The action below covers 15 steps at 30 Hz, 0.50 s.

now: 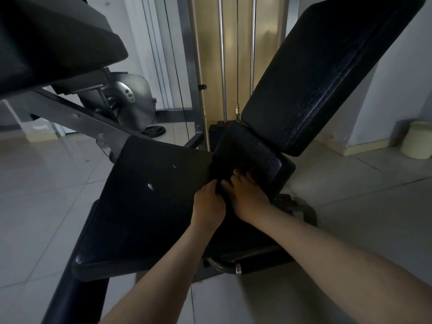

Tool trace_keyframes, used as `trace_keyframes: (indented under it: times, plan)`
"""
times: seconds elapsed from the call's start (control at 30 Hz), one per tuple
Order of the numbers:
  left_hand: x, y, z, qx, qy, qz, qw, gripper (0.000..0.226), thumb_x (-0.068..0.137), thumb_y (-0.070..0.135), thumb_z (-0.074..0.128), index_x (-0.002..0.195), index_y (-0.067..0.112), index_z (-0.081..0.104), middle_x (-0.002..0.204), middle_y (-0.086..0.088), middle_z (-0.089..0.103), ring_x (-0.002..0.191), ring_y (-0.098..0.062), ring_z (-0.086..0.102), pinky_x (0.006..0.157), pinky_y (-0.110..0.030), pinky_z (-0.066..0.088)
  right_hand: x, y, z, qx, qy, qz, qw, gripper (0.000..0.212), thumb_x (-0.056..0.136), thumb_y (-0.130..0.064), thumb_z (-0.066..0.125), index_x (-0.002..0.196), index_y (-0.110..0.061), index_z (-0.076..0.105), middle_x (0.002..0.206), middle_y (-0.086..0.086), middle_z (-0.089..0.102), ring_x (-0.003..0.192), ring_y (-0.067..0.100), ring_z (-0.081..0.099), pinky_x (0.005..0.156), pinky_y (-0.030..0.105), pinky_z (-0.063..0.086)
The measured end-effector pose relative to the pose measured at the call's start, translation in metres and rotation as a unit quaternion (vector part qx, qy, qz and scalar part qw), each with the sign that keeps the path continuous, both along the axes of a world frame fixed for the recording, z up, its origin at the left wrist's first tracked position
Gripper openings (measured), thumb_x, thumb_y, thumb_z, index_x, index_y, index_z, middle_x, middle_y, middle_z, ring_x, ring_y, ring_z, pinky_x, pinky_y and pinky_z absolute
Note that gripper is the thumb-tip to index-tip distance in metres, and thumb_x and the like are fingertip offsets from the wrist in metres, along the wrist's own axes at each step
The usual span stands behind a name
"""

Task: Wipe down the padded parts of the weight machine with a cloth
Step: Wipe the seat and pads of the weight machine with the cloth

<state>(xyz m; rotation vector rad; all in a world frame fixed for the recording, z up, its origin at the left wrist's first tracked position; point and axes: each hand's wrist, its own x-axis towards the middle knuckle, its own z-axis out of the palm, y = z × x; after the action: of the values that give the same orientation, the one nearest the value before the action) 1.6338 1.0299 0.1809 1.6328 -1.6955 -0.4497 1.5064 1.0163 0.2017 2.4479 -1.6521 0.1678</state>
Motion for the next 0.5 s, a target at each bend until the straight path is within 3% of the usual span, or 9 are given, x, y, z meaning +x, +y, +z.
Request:
trace_keyframes:
  times: [0.1, 0.23, 0.37, 0.5]
  plan:
    - [0.002, -0.002, 0.001, 0.021, -0.004, 0.013, 1.000, 0.044, 0.101, 0.012, 0.040, 0.144, 0.013, 0.051, 0.139, -0.007, 0.061, 0.128, -0.025, 0.056, 0.110, -0.039, 0.042, -0.010, 0.001, -0.003, 0.029, -0.019, 0.040, 0.999, 0.043, 0.105, -0.028, 0.031, 0.147, -0.024, 0.040, 0.160, 0.005, 0.024, 0.149, 0.027, 0.014, 0.119, 0.035, 0.009]
    - [0.001, 0.000, -0.003, -0.005, -0.015, 0.002, 1.000, 0.038, 0.103, 0.019, 0.042, 0.138, 0.017, 0.056, 0.129, -0.001, 0.066, 0.119, -0.018, 0.062, 0.104, -0.039, 0.050, -0.014, -0.013, 0.008, -0.079, -0.032, 0.001, 0.996, 0.039, 0.101, -0.017, 0.042, 0.139, -0.011, 0.049, 0.156, 0.012, 0.030, 0.150, 0.029, 0.014, 0.121, 0.038, 0.005]
    - [0.001, 0.004, -0.008, -0.045, -0.029, -0.003, 0.999, 0.038, 0.102, 0.018, 0.041, 0.137, 0.018, 0.057, 0.131, -0.001, 0.066, 0.121, -0.018, 0.061, 0.104, -0.040, 0.049, -0.008, 0.024, -0.018, -0.059, -0.119, 0.003, 0.991, 0.034, 0.103, -0.018, 0.039, 0.131, -0.014, 0.058, 0.139, 0.008, 0.052, 0.129, 0.025, 0.046, 0.111, 0.033, 0.030]
    - [-0.005, 0.026, -0.004, -0.078, -0.104, 0.008, 0.992, 0.040, 0.101, 0.016, 0.043, 0.137, 0.017, 0.057, 0.132, -0.003, 0.064, 0.121, -0.022, 0.058, 0.099, -0.033, 0.048, -0.021, 0.063, -0.050, -0.063, -0.186, 0.012, 0.980, 0.038, 0.095, -0.020, 0.047, 0.131, -0.021, 0.059, 0.138, 0.002, 0.054, 0.120, 0.024, 0.055, 0.093, 0.039, 0.049]
